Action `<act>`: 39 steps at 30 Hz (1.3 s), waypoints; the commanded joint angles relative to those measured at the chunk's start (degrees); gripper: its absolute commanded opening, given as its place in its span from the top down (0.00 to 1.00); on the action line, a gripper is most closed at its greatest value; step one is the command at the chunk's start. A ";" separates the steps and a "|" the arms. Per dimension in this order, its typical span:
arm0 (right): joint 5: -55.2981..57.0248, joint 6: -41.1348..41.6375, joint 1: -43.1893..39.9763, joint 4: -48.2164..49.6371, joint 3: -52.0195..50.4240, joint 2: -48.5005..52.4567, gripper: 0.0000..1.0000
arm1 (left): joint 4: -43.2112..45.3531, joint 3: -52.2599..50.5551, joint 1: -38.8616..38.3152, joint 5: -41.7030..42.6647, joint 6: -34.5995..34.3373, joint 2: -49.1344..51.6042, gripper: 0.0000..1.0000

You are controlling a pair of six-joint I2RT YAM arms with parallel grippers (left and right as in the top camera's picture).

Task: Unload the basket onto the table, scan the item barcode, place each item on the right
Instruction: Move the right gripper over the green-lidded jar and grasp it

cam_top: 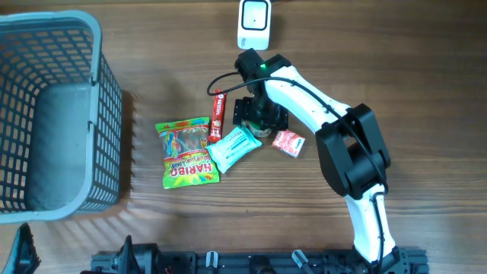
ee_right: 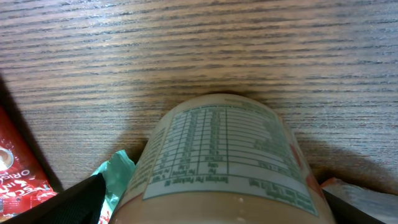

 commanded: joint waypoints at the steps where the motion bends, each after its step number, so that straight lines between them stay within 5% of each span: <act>1: -0.42 1.07 -0.20 -0.28 0.24 2.56 0.08 | 0.15 -0.37 0.31 -0.15 -0.57 -0.70 0.00; 10: -6.32 7.28 -5.22 -1.36 2.38 2.54 0.00 | 0.22 -1.84 0.31 -0.15 -0.57 -0.70 0.00; 15: -6.27 11.69 -3.96 -0.52 2.34 2.54 0.13 | 0.48 -2.56 0.31 -0.15 -0.57 -0.70 0.00; 20: -4.66 0.39 -2.67 -0.55 2.34 2.54 0.35 | 0.59 -2.56 0.31 -0.15 -0.55 -0.70 0.00; 25: 7.08 -9.75 -2.67 -9.31 2.36 2.54 0.40 | 0.59 -2.56 0.31 -0.15 -0.55 -0.70 0.00; 28: 11.08 -14.69 -2.67 -11.80 2.75 2.54 0.33 | 0.59 -2.56 0.31 -0.15 -0.55 -0.70 0.00; 31: 12.07 -12.70 -2.60 -14.38 5.55 2.54 0.05 | 0.57 -2.56 0.31 -0.15 -0.55 -0.70 0.00; 36: 7.34 -3.06 -2.62 -16.46 11.04 2.54 0.03 | 0.59 -2.56 0.31 -0.15 -0.55 -0.70 0.00; 39: 3.93 11.65 -2.67 -18.80 11.06 2.54 0.03 | 0.59 -2.56 0.31 -0.15 -0.55 -0.70 0.00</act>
